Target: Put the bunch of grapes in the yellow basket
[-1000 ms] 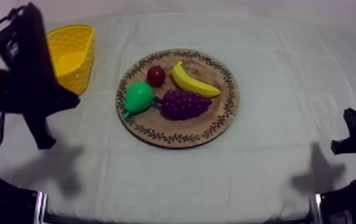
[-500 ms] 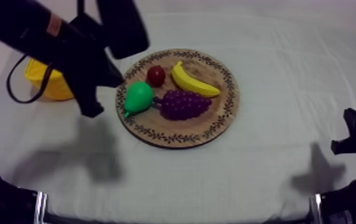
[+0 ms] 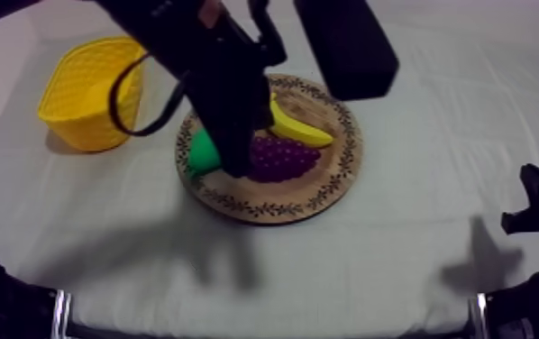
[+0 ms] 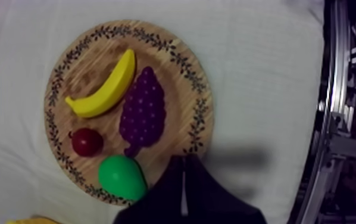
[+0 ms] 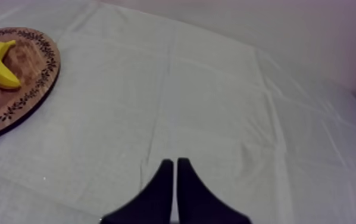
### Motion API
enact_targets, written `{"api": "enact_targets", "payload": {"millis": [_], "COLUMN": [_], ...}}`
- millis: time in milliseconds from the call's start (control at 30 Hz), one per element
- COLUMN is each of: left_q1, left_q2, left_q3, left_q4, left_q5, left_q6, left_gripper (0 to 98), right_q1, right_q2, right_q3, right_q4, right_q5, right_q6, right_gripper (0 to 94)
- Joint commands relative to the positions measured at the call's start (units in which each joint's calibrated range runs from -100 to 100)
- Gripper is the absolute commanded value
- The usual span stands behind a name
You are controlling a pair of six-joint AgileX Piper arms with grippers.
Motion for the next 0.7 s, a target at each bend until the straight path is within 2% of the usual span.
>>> {"api": "enact_targets", "payload": {"millis": [0, 200, 500, 667], "left_q1": [0.1, 0.4, 0.8, 1.2], "left_q2": [2.6, 6.3, 9.0, 9.7], "left_q3": [-3.5, -8.6, -9.4, -8.1], "left_q4": [-0.02, -0.06, -0.57, -1.77], "left_q5": [1.2, 3.5, 4.1, 4.1], "left_q6": [0.0, 0.3, 0.9, 1.7], "left_gripper": [0.0, 2.9, 47.1, 65.2], "right_q1": [0.0, 0.0, 0.0, 0.0], "right_q2": [0.0, 0.0, 0.0, 0.0], "right_q3": [0.0, 0.0, 0.0, 0.0], "right_q4": [0.0, 0.0, 0.0, 0.0], "right_q5": [0.0, 0.0, 0.0, 0.0], "right_q6": [0.0, 0.0, 0.0, 0.0], "right_gripper": [0.3, 0.3, 0.3, 0.3]}}
